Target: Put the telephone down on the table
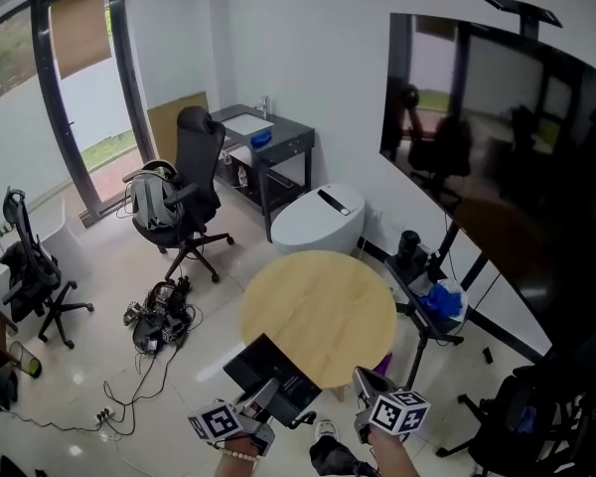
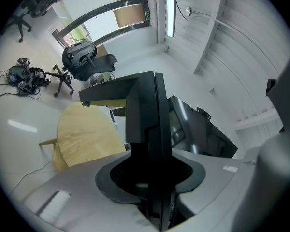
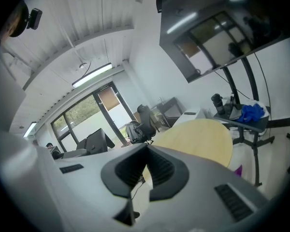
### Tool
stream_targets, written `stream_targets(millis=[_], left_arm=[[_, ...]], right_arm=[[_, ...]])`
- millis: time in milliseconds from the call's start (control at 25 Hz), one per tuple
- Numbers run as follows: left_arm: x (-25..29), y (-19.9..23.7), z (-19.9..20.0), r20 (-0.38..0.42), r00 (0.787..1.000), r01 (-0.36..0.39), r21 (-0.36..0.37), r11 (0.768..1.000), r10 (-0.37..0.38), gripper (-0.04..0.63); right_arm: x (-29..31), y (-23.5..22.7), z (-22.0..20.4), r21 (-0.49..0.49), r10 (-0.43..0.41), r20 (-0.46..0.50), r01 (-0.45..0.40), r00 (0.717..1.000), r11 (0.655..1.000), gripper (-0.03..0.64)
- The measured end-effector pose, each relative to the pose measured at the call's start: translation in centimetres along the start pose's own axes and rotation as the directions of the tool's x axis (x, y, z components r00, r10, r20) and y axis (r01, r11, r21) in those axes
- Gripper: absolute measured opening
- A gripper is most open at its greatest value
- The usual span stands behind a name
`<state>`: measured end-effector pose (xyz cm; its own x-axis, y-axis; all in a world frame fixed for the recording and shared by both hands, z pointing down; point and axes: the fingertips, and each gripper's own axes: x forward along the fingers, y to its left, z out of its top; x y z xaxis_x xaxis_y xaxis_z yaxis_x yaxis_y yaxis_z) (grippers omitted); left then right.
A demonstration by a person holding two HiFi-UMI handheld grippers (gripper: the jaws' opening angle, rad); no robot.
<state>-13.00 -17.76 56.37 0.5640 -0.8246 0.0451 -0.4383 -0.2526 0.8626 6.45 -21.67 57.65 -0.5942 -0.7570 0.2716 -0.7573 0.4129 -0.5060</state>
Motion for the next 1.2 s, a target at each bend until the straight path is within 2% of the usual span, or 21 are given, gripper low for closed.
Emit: stream_targets(millis=[400,680,800,960,1200], left_arm=[[8.0,1.9,1.5,-0.046,0.999,-0.007,0.013,1.0,0.008,0.173],[13.8,4.9,0.5,-0.162,0.987,-0.004,0.031,1.0,0.009,0.173],[16.5,6.7,-0.4,-0.245,0.969,0.0,0.048,0.999,0.012,0.173],[20.1,8.9,-1.7,-0.362,0.932,0.018,0.056,0.998,0.004,0.173],[24.3,12.4,-4.3,-0.48,0.877,0.051,0.015,0.999,-0.037,0.173]], right_arm=[[5.4,-4.3,3.6,0.013,0.024,-0.013,-0.024,1.0,1.0,0.003],[7.3,-8.7,5.2,0.023,-0.011,-0.031,0.012,0.999,1.0,0.003],[8.0,-10.2,5.6,0.034,-0.021,-0.039,0.022,0.999,0.999,0.003],[8.8,-11.7,5.8,0.039,-0.034,-0.054,0.036,0.998,0.999,0.003],[9.3,-13.9,5.9,0.046,-0.054,-0.073,0.057,0.996,0.997,0.003]])
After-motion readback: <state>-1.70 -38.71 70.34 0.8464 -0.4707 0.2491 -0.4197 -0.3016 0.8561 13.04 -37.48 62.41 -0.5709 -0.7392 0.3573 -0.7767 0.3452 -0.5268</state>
